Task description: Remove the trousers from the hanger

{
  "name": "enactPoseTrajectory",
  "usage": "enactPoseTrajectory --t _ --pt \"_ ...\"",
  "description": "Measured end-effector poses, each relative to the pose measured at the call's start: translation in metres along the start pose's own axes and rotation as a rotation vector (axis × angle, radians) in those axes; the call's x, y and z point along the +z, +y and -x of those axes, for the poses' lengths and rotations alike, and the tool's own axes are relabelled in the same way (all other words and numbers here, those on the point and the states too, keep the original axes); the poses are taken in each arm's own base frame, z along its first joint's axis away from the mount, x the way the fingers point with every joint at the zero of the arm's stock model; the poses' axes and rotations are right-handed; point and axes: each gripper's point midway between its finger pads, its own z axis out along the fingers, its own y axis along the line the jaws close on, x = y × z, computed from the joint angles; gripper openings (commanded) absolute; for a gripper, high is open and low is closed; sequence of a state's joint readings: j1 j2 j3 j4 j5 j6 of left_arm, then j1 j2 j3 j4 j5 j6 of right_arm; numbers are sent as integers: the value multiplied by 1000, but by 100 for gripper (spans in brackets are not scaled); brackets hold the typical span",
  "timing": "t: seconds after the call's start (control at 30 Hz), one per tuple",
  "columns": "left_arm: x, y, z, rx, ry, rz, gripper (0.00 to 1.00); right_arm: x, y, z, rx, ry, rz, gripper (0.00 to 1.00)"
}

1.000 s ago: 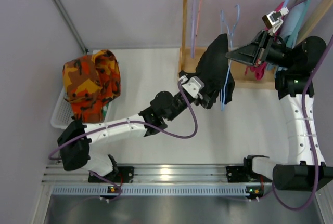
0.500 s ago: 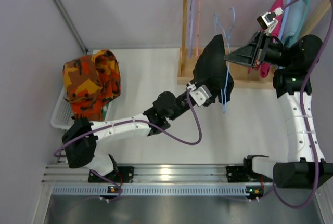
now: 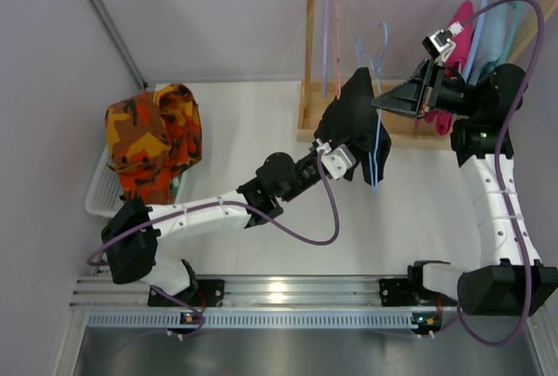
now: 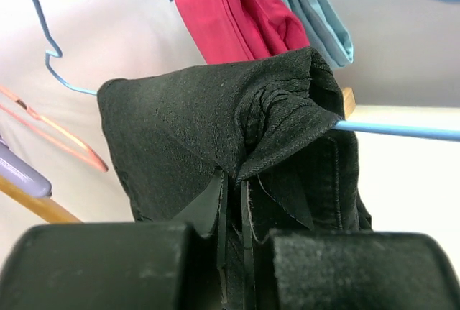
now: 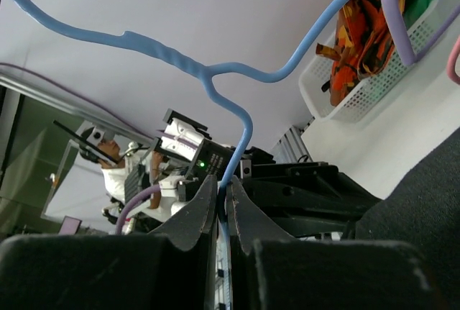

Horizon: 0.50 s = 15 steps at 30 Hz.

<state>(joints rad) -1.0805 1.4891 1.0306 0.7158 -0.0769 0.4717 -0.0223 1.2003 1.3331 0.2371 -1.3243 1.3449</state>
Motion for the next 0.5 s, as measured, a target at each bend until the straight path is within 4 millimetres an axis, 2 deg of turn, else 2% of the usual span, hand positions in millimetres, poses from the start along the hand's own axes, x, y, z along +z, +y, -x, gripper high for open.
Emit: enactPoseTrajectory --t 0.2,0.5 --pt "-2 15 9 7 46 27 0 0 -23 -6 54 1 -14 0" --pt "3 57 61 2 -8 132 0 -3 -42 -12 48 2 -31 0"
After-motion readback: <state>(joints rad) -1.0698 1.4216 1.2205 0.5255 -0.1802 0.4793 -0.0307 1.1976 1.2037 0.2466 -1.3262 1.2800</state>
